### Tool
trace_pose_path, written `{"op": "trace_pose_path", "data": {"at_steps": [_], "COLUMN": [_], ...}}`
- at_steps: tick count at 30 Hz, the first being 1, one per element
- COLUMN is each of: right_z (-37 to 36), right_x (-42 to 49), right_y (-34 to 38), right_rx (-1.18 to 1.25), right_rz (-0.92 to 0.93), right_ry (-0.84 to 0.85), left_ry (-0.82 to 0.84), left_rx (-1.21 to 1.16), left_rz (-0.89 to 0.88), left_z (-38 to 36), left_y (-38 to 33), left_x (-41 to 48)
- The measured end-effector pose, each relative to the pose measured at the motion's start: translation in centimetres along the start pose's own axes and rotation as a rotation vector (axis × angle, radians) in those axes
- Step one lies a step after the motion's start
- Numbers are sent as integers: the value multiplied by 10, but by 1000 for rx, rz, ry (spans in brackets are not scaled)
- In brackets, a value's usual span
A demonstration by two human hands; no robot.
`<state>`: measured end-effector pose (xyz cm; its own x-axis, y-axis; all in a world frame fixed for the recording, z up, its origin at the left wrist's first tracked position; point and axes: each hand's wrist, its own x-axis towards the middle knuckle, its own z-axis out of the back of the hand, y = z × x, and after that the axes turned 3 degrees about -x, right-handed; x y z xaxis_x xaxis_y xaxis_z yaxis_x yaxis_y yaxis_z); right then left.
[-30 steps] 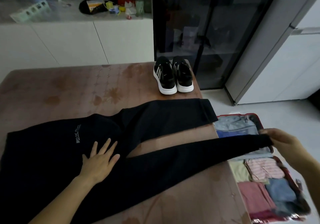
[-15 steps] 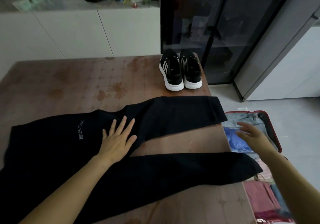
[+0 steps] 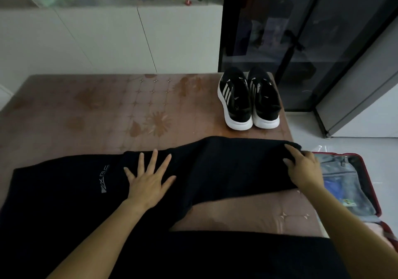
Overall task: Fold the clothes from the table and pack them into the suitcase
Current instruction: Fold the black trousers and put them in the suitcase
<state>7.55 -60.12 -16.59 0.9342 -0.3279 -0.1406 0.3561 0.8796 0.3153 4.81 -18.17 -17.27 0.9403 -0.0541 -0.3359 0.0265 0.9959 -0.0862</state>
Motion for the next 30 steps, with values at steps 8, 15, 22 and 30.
{"op": "trace_pose_path", "data": {"at_steps": [8, 15, 22, 30], "right_z": [26, 25, 18, -21], "right_x": [33, 35, 52, 138], "right_y": [-28, -4, 27, -59], "right_rx": [-44, -253, -521, -555], "right_rz": [-74, 160, 286, 211], "right_ry": [-120, -98, 69, 81], "left_ry": [9, -170, -66, -67], "left_rx": [18, 106, 44, 86], "left_rz": [-27, -82, 195, 195], "left_z": [18, 40, 50, 66], "left_y": [17, 92, 224, 243], "left_x": [32, 24, 6, 16]}}
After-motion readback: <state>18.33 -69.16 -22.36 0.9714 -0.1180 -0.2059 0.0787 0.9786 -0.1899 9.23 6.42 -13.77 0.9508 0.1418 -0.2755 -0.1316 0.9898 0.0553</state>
